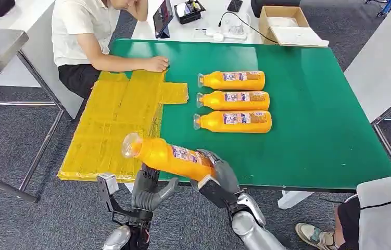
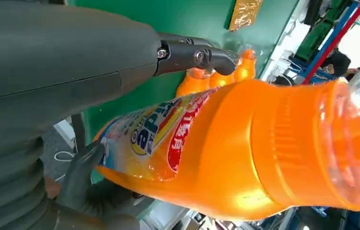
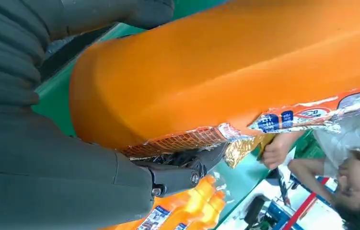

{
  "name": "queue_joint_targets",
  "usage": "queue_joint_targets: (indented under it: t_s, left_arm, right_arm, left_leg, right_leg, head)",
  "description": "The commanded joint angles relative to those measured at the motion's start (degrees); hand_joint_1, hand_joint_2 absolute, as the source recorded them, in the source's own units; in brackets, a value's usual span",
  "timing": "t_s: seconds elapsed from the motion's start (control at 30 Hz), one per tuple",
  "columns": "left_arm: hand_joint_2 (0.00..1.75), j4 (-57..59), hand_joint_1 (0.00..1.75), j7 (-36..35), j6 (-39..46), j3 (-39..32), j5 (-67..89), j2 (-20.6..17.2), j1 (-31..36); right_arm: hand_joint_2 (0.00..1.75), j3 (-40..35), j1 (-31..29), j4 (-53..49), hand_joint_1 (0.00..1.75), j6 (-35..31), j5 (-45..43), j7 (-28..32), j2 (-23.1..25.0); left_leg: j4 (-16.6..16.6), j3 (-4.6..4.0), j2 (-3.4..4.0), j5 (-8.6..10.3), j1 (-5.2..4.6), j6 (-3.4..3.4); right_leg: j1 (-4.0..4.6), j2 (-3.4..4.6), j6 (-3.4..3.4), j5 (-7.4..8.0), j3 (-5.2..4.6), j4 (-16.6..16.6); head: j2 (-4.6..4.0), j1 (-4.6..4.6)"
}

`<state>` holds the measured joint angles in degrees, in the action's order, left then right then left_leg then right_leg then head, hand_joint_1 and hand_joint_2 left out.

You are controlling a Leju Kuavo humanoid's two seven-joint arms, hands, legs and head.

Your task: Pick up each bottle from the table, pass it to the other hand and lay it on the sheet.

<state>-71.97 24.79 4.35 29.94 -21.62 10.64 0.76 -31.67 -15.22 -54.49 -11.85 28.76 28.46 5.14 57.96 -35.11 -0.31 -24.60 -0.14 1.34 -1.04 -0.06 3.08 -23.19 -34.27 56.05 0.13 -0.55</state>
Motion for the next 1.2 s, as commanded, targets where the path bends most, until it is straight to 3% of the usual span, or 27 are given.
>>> queue_joint_targets:
  t_s: [0.03,0.17,0.53,0.7,0.73,0.77,0.9,1.03,1.07,1.1,1.13,1.2]
  left_arm:
    - [1.75,4.06,0.00,-0.06,-2.52,1.44,0.62,-0.58,3.01]
    - [1.75,3.17,0.00,-2.45,-4.58,-0.64,-5.08,-0.02,2.87]
    - [1.75,-0.68,0.00,-2.74,-8.16,-2.04,-11.06,0.11,1.89]
    - [1.75,-0.16,0.00,-4.13,-8.26,-3.15,-15.52,1.35,3.24]
    - [1.75,-0.72,0.63,-3.13,-6.61,-3.22,-14.98,1.36,3.37]
    - [1.75,-1.18,1.75,-2.62,-6.27,-3.20,-14.80,1.34,3.47]
    - [1.75,-3.59,1.75,-1.23,-5.66,-3.60,-14.15,0.99,2.73]
    - [1.75,-3.90,1.75,-1.25,-5.69,-3.63,-14.16,0.91,2.52]
    - [1.75,-3.90,1.75,-1.25,-5.69,-3.63,-14.16,0.91,2.52]
    - [1.75,-4.04,1.75,-0.74,-5.23,-3.86,-13.81,0.99,2.30]
    - [1.75,-4.37,1.75,-0.39,-4.85,-4.02,-13.49,0.99,2.10]
    - [1.75,-4.93,1.75,0.14,-3.94,-4.75,-13.30,1.13,1.70]
  right_arm:
    - [1.75,-7.96,-4.35,6.91,1.75,1.01,0.94,1.25,2.02]
    - [1.75,-9.45,-3.76,5.74,1.75,-1.57,-0.54,2.00,2.69]
    - [1.75,-12.92,-4.33,8.59,1.75,1.08,-1.22,3.71,0.77]
    - [1.75,-15.31,-3.92,8.03,1.64,3.46,-1.41,5.63,0.74]
    - [1.75,-16.04,-3.97,8.16,1.62,4.05,-1.27,5.72,0.59]
    - [1.75,-16.21,-3.96,8.40,1.62,4.17,-1.44,5.76,0.65]
    - [1.75,-16.50,-4.20,10.41,1.45,4.73,-1.88,5.38,0.93]
    - [1.75,-16.44,-4.17,10.66,1.45,4.73,-2.00,5.39,0.96]
    - [1.75,-16.44,-4.17,10.66,1.38,4.73,-2.00,5.39,0.96]
    - [1.75,-16.48,-4.24,10.81,0.45,5.09,-2.09,5.33,0.97]
    - [1.75,-16.30,-4.06,10.85,0.00,5.20,-2.28,5.07,0.98]
    - [1.75,-15.84,-3.57,10.71,0.00,4.91,-2.71,4.97,1.18]
  left_leg:
    - [-0.04,0.24,0.16,-0.08,0.06,-0.10]
    - [-0.05,0.28,0.10,-0.08,0.06,-0.12]
    - [-0.04,0.14,0.02,-0.03,0.07,-0.07]
    - [-0.01,0.12,-0.03,-0.04,0.08,-0.08]
    - [0.00,0.24,-0.04,-0.09,0.11,-0.12]
    - [-0.01,0.10,-0.02,-0.04,0.07,-0.07]
    - [-0.02,0.10,-0.03,-0.03,0.09,-0.07]
    - [-0.04,0.30,-0.06,-0.10,0.13,-0.11]
    - [-0.03,0.26,-0.09,-0.08,0.12,-0.10]
    - [-0.03,0.10,-0.08,-0.02,0.09,-0.06]
    - [-0.03,0.22,-0.08,-0.07,0.13,-0.09]
    - [0.00,0.39,-0.07,-0.16,0.15,-0.14]
  right_leg:
    - [0.08,0.13,-0.15,-0.03,0.19,-0.04]
    - [0.08,0.07,-0.17,-0.08,0.21,-0.01]
    - [0.07,-0.01,-0.10,-0.04,0.13,-0.04]
    - [0.08,-0.05,-0.11,-0.06,0.12,-0.01]
    - [0.12,-0.07,-0.17,-0.11,0.24,0.00]
    - [0.08,-0.04,-0.10,-0.05,0.08,0.00]
    - [0.10,-0.06,-0.09,-0.05,0.08,-0.03]
    - [0.14,-0.11,-0.17,-0.13,0.28,-0.05]
    - [0.13,-0.14,-0.15,-0.13,0.24,-0.04]
    - [0.09,-0.12,-0.10,-0.06,0.08,-0.04]
    - [0.13,-0.12,-0.14,-0.10,0.21,-0.07]
    - [0.16,-0.13,-0.21,-0.18,0.38,-0.04]
  head:
    - [0.00,0.00]
    - [0.00,0.00]
    - [0.00,0.00]
    - [0.00,0.02]
    - [0.00,-0.02]
    - [0.00,0.00]
    - [0.00,0.00]
    - [0.00,0.00]
    - [0.00,0.00]
    - [0.00,0.00]
    - [0.00,-0.02]
    - [0.00,0.00]
